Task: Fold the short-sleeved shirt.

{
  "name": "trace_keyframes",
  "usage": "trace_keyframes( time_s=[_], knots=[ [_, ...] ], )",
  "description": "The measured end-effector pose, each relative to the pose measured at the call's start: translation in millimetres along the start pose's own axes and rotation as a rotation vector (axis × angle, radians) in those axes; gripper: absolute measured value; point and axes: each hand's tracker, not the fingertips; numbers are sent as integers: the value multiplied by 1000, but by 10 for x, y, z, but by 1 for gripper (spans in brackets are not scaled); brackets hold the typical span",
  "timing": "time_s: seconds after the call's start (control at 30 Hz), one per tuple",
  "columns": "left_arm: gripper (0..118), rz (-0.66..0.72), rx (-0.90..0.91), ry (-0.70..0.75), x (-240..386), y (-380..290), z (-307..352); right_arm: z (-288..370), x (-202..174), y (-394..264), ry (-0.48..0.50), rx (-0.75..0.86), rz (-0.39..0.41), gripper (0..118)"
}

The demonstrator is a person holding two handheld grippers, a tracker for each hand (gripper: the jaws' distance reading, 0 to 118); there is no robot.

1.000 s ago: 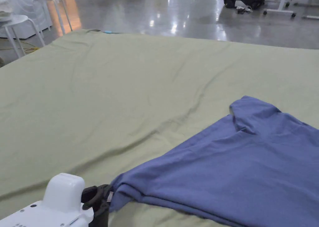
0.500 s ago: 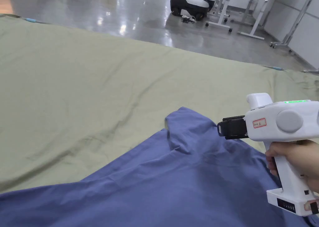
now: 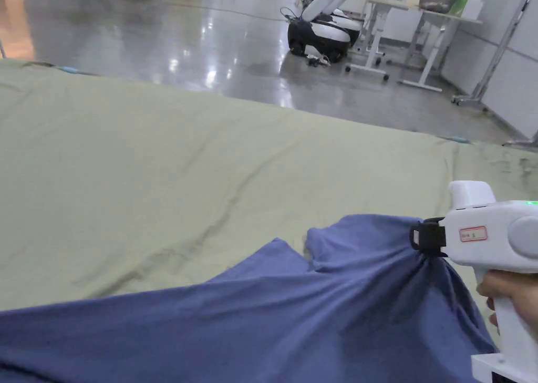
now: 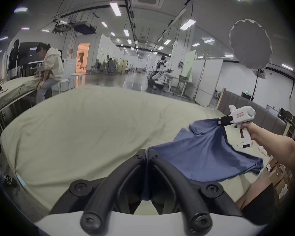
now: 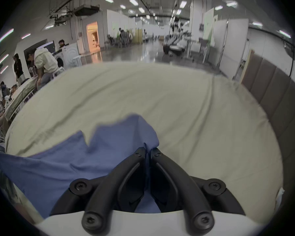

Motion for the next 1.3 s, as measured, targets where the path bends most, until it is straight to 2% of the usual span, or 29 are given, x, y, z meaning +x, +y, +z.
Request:
trace_keyframes(
  time_s=[0.1, 0.2, 0.33, 0.47, 0.57, 0.67, 0.8, 0.87, 1.03, 1.17, 1.3],
  knots=[
    [2, -15, 96, -59, 68, 364, 192, 801, 50, 278, -50, 106, 26, 6],
    [2, -73, 154, -61, 143, 808, 302, 1694, 118, 559, -79, 220, 26, 6],
    [2, -83, 190, -53, 172, 1412, 362, 2746, 190, 829, -161, 354, 26, 6],
    [2, -72, 193, -32, 192, 2023, 343, 3490, 172, 990, -247, 449, 43, 6],
    [2, -99, 230, -11, 253, 2434, 359, 3819, 195, 1167, -261, 524, 13, 6],
    [2, -163, 275, 37, 371, 2829, 359, 3903, 160, 1393, -322, 596, 65, 6],
    [2, -177, 304, 79, 439, 3323, 258, 3847, 154, 1792, -298, 647, -8, 6],
    [2, -217, 331, 132, 470, 3537, 200, 3770, 133, 2001, -295, 658, -18, 6],
    [2, -184, 349, 181, 398, 4070, -44, 3441, 51, 2576, -313, 697, 28, 6],
    [2, -236, 400, 283, 360, 4444, -373, 3134, 1, 3036, -300, 749, 5, 6],
    [2, -227, 426, 308, 319, 4703, -802, 2784, -53, 3420, -334, 799, -6, 6]
  ],
)
